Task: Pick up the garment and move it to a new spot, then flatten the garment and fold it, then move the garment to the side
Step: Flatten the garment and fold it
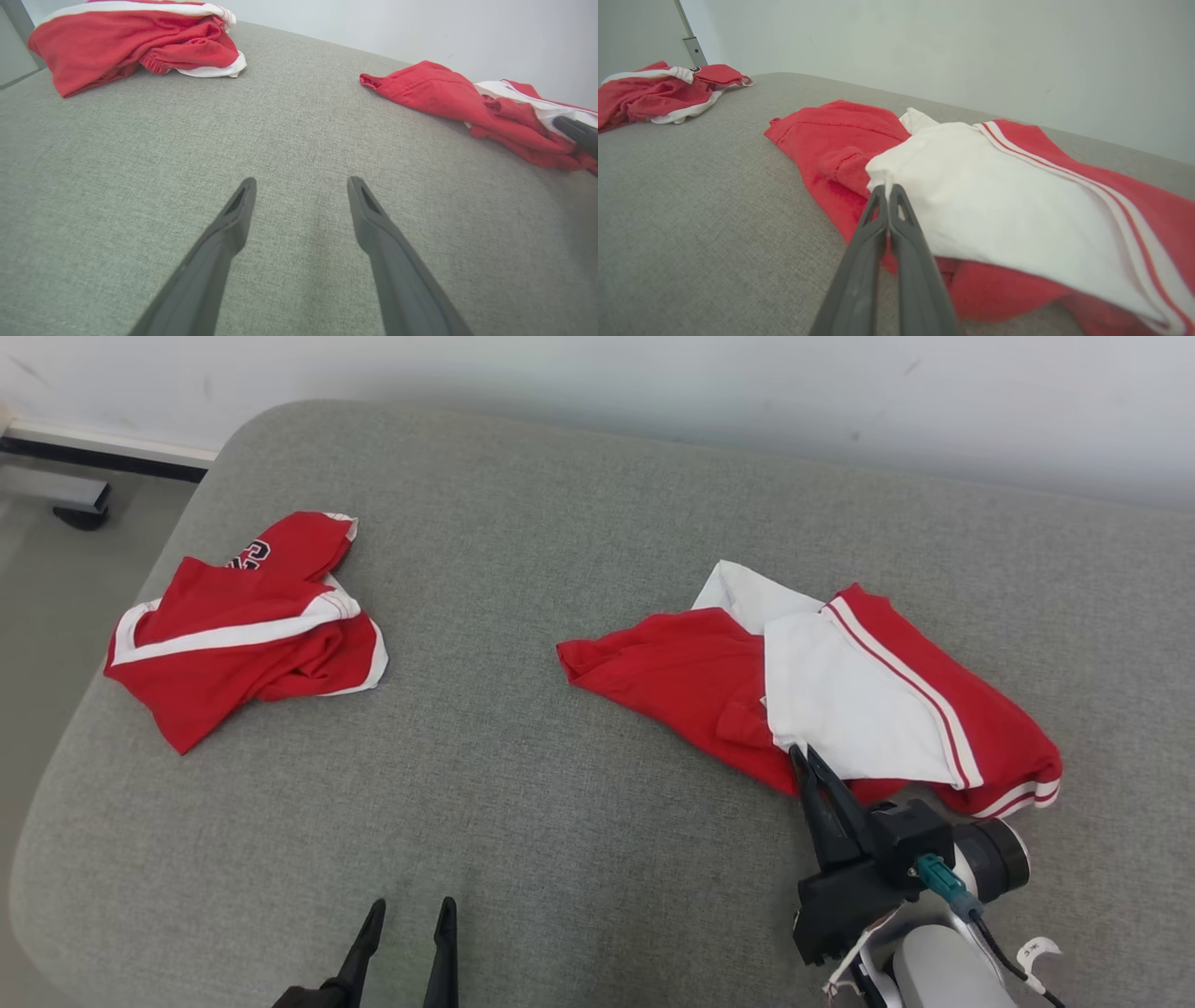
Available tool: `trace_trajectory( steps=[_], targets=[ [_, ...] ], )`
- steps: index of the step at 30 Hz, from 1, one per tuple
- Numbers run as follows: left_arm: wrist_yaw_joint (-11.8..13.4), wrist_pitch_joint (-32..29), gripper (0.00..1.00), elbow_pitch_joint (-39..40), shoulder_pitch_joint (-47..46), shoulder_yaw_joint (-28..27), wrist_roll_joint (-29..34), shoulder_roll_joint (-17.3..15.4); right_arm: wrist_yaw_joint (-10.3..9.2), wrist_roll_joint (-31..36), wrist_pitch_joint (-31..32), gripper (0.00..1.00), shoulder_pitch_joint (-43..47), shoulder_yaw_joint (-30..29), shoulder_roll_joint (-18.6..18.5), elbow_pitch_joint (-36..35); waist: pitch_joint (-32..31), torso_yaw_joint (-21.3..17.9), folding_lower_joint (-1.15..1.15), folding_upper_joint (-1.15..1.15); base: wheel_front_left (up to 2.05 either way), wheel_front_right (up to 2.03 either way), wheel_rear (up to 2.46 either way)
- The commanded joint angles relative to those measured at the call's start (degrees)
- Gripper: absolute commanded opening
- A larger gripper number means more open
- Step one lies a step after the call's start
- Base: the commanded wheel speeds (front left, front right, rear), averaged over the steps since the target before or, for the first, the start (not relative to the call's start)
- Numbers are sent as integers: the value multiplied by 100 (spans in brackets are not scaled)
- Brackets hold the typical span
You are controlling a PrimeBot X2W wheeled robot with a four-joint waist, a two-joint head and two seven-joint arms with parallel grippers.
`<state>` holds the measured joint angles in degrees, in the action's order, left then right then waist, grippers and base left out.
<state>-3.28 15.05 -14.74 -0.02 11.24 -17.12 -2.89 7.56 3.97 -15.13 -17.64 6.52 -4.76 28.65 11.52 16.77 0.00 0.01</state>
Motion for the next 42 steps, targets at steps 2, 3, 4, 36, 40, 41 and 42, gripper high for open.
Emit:
trace_trajectory(
  steps=[2,3,4,36,40,41,42],
  targets=[
    [-10,20,100,-28,68,-88,86,2,-14,-75,-2,0,63,-17,55,-157,-143,-130,0,-1,0,0,0],
    [-19,20,100,-47,102,-122,127,2,-14,-108,-2,0,123,-28,72,-210,-204,-191,0,-1,0,0,0],
    [-44,20,100,-61,131,-166,169,2,-14,-124,-2,0,186,-27,85,-270,-282,-262,0,-1,0,0,0],
    [-239,20,100,-283,289,-527,383,0,-14,-319,-1,5,1661,-2177,-729,-1920,-1012,-2280,0,-1,0,0,0],
    [-260,20,100,-345,302,-562,421,1,-14,-265,-4,100,1564,-2263,-666,-1378,-1001,-2216,0,-1,0,0,0],
    [-267,20,100,-351,297,-553,426,2,-14,-243,-4,100,1507,-2268,-664,-1330,-993,-2192,0,-1,0,0,0],
    [-266,20,100,-359,288,-552,432,2,-14,-223,-3,100,1486,-2248,-632,-1285,-987,-2174,0,-1,0,0,0]
  ],
)
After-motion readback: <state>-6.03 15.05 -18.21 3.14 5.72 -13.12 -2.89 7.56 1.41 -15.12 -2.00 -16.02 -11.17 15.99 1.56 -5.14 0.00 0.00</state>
